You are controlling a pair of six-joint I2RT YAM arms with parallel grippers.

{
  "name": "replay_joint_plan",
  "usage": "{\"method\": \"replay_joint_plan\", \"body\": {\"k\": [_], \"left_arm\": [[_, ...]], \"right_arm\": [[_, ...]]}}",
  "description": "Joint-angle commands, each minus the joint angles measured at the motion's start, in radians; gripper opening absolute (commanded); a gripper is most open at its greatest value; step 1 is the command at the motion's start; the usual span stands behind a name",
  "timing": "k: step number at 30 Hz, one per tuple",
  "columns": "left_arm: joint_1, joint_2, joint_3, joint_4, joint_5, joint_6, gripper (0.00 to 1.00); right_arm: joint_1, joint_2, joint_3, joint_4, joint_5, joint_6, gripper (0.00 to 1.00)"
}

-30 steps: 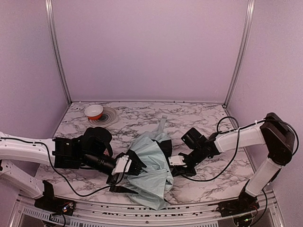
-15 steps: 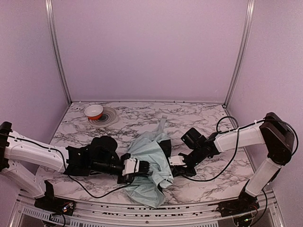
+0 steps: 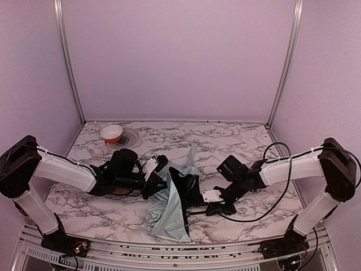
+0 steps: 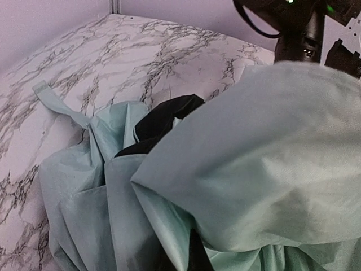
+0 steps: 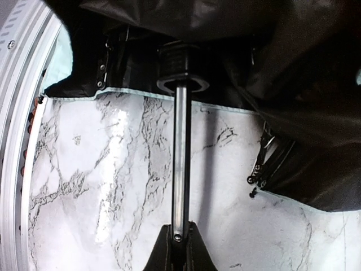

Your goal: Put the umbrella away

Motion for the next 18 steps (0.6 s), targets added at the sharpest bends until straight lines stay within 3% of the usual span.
{"method": "replay_joint_plan", "body": {"k": [1, 6, 14, 16, 17, 18], "left_arm": [[0.034, 0.103, 0.043, -0.056, -0.063, -0.127, 0.0], [0.033, 0.189, 0.093, -0.087, 0.022, -0.155, 0.0], [0.033, 0.212, 0.094, -0.112, 0.044, -0.141, 0.0], [0.033, 0.21, 0.095, -0.114, 0.043, -0.132, 0.0], [0.033, 0.21, 0.097, -0.115, 0.045, -0.129, 0.0], [0.034, 0.21, 0.098, -0.115, 0.046, -0.127, 0.0]], "right_arm": [[0.02, -0.058, -0.016, 0.007, -0.05, 0.021, 0.05], [0.02, -0.087, 0.002, 0.031, -0.022, 0.081, 0.18], [0.02, -0.176, 0.137, 0.101, -0.008, 0.273, 0.58], [0.02, -0.202, 0.148, 0.149, -0.047, 0.345, 0.71], [0.02, -0.209, 0.153, 0.176, -0.063, 0.383, 0.85], [0.047, -0.212, 0.157, 0.22, -0.071, 0.427, 0.92]]}}
